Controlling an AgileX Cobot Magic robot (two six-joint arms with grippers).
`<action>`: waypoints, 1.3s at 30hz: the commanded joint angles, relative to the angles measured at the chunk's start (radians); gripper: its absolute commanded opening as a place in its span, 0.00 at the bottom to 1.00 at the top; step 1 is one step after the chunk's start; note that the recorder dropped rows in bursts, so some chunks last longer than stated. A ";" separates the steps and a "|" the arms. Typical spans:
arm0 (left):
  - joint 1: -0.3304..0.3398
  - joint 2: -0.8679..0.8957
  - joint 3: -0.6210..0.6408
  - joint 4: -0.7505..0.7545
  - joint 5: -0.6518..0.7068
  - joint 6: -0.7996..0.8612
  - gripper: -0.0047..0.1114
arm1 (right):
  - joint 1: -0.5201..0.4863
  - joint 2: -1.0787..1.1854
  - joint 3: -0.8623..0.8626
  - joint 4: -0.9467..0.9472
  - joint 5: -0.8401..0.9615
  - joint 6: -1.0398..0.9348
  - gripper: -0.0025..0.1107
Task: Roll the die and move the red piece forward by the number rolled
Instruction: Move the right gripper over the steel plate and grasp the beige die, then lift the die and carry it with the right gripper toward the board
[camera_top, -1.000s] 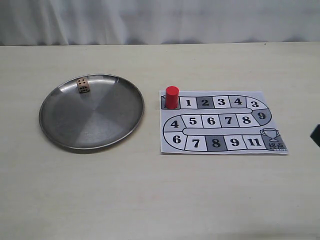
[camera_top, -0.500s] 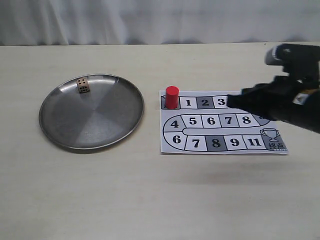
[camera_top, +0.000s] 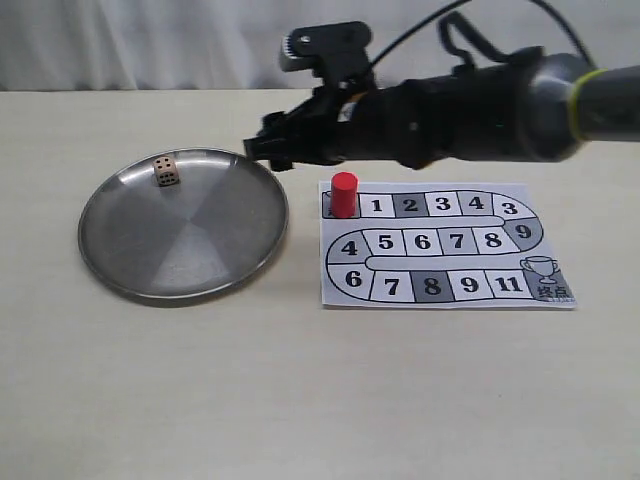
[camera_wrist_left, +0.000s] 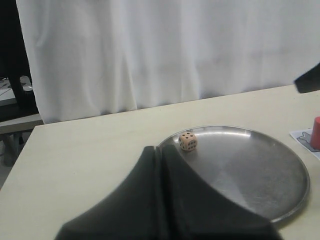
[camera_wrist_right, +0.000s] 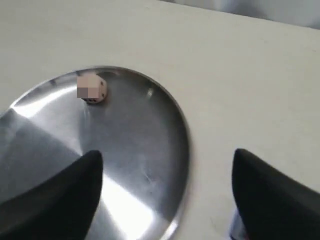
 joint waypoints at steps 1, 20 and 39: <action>-0.008 -0.003 0.002 0.000 -0.009 -0.001 0.04 | 0.067 0.175 -0.227 -0.011 0.022 -0.047 0.74; -0.008 -0.003 0.002 0.000 -0.009 -0.001 0.04 | 0.135 0.779 -1.015 -0.008 0.174 -0.108 0.75; -0.008 -0.003 0.002 0.000 -0.009 -0.001 0.04 | 0.135 0.865 -1.062 -0.008 0.059 -0.192 0.11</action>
